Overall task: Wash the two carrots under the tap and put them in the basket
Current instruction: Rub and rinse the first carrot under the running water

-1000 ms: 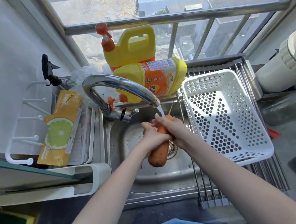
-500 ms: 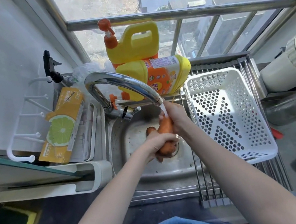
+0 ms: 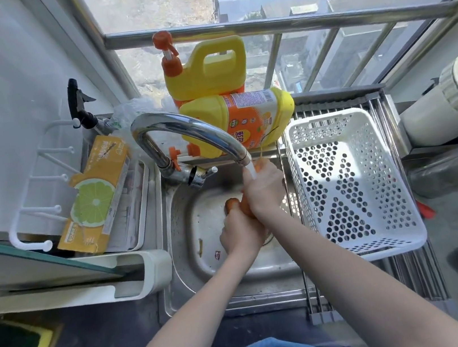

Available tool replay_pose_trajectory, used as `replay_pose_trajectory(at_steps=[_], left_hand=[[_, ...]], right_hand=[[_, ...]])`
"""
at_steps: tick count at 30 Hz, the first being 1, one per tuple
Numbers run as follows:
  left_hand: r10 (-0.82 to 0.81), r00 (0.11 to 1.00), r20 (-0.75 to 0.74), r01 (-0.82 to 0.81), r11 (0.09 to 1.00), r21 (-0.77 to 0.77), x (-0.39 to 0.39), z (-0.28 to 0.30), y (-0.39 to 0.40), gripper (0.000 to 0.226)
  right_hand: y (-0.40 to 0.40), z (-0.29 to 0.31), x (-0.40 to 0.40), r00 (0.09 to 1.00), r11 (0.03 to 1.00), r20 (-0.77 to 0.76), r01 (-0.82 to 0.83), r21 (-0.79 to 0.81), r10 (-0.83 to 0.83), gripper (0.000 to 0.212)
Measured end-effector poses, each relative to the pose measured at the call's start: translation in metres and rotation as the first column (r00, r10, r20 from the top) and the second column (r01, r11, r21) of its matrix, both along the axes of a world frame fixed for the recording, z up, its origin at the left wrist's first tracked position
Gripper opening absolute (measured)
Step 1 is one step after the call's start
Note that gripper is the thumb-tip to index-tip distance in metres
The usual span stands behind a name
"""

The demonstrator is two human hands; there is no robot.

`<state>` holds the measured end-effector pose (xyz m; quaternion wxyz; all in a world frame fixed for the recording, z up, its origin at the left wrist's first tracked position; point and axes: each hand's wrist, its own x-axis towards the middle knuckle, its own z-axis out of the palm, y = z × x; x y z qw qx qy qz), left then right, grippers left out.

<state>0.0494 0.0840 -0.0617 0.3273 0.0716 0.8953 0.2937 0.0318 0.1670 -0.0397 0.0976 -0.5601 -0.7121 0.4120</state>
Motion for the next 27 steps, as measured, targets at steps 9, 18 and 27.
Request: replay_pose_trajectory(at_steps=[9, 18, 27], left_hand=[[-0.114, 0.614, 0.781, -0.295, 0.885, 0.361, -0.012, 0.042, -0.009, 0.019], [0.024, 0.869, 0.494, -0.138, 0.971, 0.196, -0.031, 0.022, -0.007, 0.051], [-0.215, 0.974, 0.072, 0.218, 0.976, -0.031, -0.021, 0.018, -0.027, 0.037]], right_hand=[[0.029, 0.003, 0.023, 0.758, 0.325, -0.482, -0.367, -0.872, -0.439, 0.037], [0.026, -0.01, 0.002, 0.834, 0.579, -0.391, -0.109, -0.808, -0.39, 0.036], [0.037, -0.018, -0.001, 0.88, 0.636, -0.281, 0.032, -0.771, -0.384, 0.028]])
